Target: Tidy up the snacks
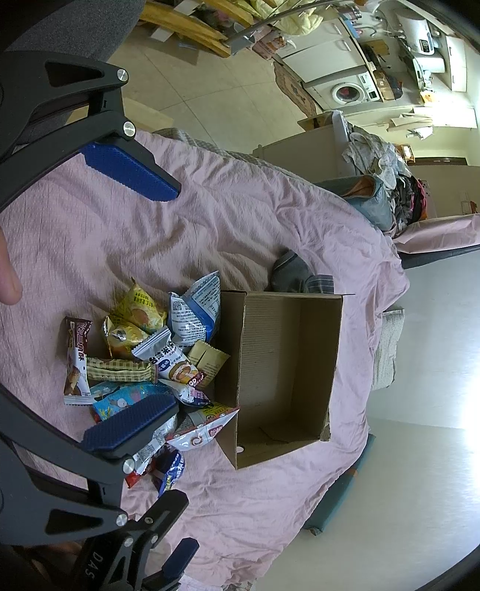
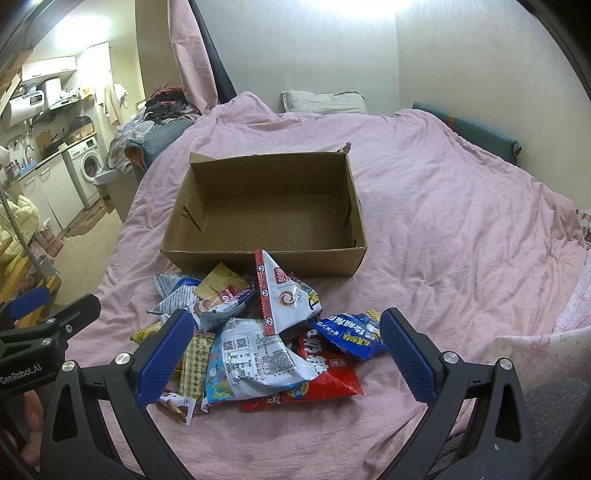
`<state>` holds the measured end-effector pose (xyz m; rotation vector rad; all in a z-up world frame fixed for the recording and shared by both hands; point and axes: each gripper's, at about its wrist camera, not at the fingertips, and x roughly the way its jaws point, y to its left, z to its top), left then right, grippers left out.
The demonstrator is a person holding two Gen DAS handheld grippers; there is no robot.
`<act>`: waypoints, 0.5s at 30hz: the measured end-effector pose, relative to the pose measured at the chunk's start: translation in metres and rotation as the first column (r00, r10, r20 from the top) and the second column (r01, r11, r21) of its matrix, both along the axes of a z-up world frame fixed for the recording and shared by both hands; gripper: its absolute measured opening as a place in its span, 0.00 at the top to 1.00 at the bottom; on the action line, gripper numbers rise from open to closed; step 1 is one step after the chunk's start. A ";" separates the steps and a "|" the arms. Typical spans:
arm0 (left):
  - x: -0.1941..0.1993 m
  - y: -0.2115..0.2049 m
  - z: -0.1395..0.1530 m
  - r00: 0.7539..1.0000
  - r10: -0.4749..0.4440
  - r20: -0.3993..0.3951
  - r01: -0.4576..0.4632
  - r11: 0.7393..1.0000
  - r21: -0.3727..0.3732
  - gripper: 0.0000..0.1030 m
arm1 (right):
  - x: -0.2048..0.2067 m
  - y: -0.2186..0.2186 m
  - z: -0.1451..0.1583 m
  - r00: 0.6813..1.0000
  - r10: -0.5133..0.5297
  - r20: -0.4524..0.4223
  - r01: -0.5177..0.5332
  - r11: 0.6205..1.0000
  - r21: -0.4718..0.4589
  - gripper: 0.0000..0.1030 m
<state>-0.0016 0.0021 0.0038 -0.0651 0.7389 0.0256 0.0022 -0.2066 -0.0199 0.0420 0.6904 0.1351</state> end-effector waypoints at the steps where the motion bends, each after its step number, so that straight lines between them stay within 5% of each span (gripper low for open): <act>1: 0.000 0.000 0.000 1.000 0.001 0.000 -0.001 1.000 0.001 0.00 | 0.000 0.001 0.000 1.000 -0.001 0.000 0.001 1.000 -0.002 0.00; 15: 0.000 0.000 0.000 1.000 0.000 0.000 0.000 1.000 0.001 0.00 | -0.001 -0.001 -0.001 1.000 0.000 -0.005 0.000 1.000 0.012 0.00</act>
